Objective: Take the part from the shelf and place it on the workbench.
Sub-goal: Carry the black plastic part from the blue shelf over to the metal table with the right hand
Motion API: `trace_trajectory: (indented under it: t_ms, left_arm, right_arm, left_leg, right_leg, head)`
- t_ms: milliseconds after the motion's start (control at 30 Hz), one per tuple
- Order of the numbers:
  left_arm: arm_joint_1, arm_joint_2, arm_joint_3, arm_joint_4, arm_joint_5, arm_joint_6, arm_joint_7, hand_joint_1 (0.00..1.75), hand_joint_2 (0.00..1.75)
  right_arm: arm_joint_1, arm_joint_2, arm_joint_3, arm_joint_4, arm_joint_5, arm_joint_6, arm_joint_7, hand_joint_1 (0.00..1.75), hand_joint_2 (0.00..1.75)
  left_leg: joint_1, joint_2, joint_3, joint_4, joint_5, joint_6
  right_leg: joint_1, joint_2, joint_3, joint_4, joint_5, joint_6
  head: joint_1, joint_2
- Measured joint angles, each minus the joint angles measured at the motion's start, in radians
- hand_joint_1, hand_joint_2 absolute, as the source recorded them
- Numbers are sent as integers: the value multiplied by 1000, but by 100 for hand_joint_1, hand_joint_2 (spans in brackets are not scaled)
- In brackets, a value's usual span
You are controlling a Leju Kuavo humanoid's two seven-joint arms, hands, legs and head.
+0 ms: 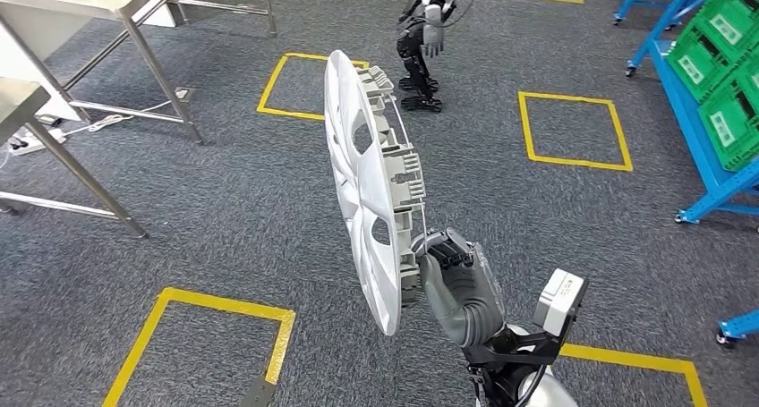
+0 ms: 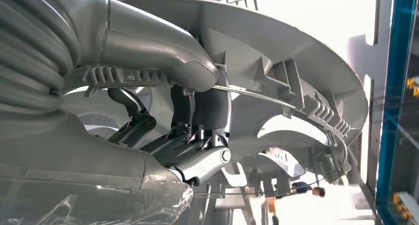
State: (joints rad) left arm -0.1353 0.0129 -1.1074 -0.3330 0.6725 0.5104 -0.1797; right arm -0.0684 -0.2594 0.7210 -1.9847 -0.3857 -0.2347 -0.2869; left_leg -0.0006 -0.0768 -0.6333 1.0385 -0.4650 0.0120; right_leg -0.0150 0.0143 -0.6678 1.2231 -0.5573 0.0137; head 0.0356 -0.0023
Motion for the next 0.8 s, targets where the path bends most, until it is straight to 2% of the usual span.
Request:
trace_trajectory:
  t_ms: [33,67,100,133,200,233,267,333,367,400,433,467,500,533,567,600,633,700,733,800]
  left_arm:
    - [0,0,0,0,0,0,0,0,175]
    - [-2,0,0,0,0,0,0,0,175]
    - [-2,-1,0,0,0,0,0,0,175]
    - [-2,-1,0,0,1,0,0,0,175]
    - [2,0,0,0,1,1,0,0,175]
    - [4,0,0,0,1,1,0,0,175]
    - [5,1,0,0,1,1,0,0,175]
    - [2,1,0,0,1,1,0,0,175]
    - [1,0,0,0,1,1,0,0,175]
    - [1,0,0,0,2,1,0,0,175]
    - [2,0,0,0,3,1,0,0,175]
    - [3,0,0,0,3,1,0,0,175]
    - [3,0,0,0,4,1,0,0,175]
    - [2,0,0,0,4,1,0,0,175]
    - [1,0,0,0,5,2,0,0,175]
    - [0,0,0,0,5,2,0,0,175]
    - [-1,0,0,0,6,2,1,0,175]
    - [0,0,0,0,7,2,1,0,175]
    - [0,0,0,0,7,2,2,0,175]
    - [0,1,0,0,8,2,2,0,175]
  right_arm:
    - [0,0,0,1,0,0,0,175,175]
    - [0,0,0,1,0,1,0,175,175]
    - [0,0,0,2,-1,1,0,175,175]
    - [-1,0,0,2,-1,2,0,175,175]
    - [-4,0,0,3,-2,2,0,175,175]
    - [-5,0,0,3,-2,2,0,175,175]
    - [-6,0,0,3,-3,2,0,175,175]
    - [-5,1,0,4,-3,2,0,175,175]
    - [-5,1,0,5,-3,2,0,175,175]
    - [-5,1,0,5,-3,2,0,175,175]
    - [-6,1,0,6,-3,2,0,175,175]
    - [-6,1,0,7,-3,2,0,175,175]
    - [-6,1,0,7,-3,2,0,175,175]
    - [-6,1,0,7,-3,3,0,175,175]
    - [-6,1,0,7,-3,3,0,175,175]
    - [-6,1,0,7,-3,3,0,175,175]
    - [-6,1,1,7,-3,3,0,175,175]
    - [-7,1,1,7,-3,4,0,175,175]
    - [-8,1,0,7,-3,4,0,175,175]
    - [-10,1,0,7,-3,4,0,175,175]
  left_leg:
    - [0,-14,0,2,-1,-2]
    - [2,-29,-4,6,-2,-6]
    - [5,-41,-11,8,-1,-12]
    - [9,-53,-17,9,1,-18]
    - [15,-73,-24,7,4,-31]
    - [13,-61,-27,13,-1,-37]
    - [11,-36,-36,35,-15,-42]
    - [8,32,-83,136,-64,-52]
    - [11,51,-113,198,-88,-57]
    - [15,59,-136,243,-99,-61]
    - [18,62,-142,256,-93,-64]
    - [20,65,-129,230,-70,-66]
    - [22,75,-98,172,-35,-67]
    - [19,99,-64,110,-12,-66]
    - [14,123,-36,56,5,-60]
    - [9,143,-20,24,10,-51]
    - [2,152,-17,15,3,-41]
    - [0,132,-19,11,3,-22]
    - [1,121,-18,9,3,-15]
    - [5,98,-13,5,3,-3]
  right_leg:
    - [-2,28,22,-63,37,-4]
    - [-4,55,41,-117,60,-6]
    - [-4,76,51,-150,69,-7]
    - [-3,86,55,-161,66,-8]
    - [-1,65,60,-173,67,-13]
    - [-2,52,67,-180,68,-17]
    - [-3,36,76,-187,69,-22]
    - [-2,2,90,-194,66,-29]
    - [-1,-15,95,-194,62,-30]
    - [0,-30,98,-194,58,-31]
    - [0,-45,102,-193,54,-29]
    - [-1,-58,106,-192,50,-27]
    - [-1,-71,112,-191,44,-23]
    - [0,-83,118,-191,38,-19]
    - [3,-93,123,-190,32,-13]
    - [6,-102,127,-189,28,-7]
    - [8,-112,129,-191,26,-1]
    - [8,-131,135,-195,20,10]
    - [6,-123,137,-190,11,14]
    - [2,-76,111,-128,-29,17]
  head:
    - [0,0]
    - [-2,0]
    - [-3,0]
    - [-3,0]
    - [0,0]
    - [-1,0]
    - [-4,0]
    - [-10,0]
    - [-11,0]
    - [-11,0]
    - [-12,0]
    - [-12,0]
    - [-12,0]
    - [-12,0]
    - [-13,0]
    - [-13,0]
    - [-12,0]
    - [-9,0]
    - [-7,0]
    - [-3,0]
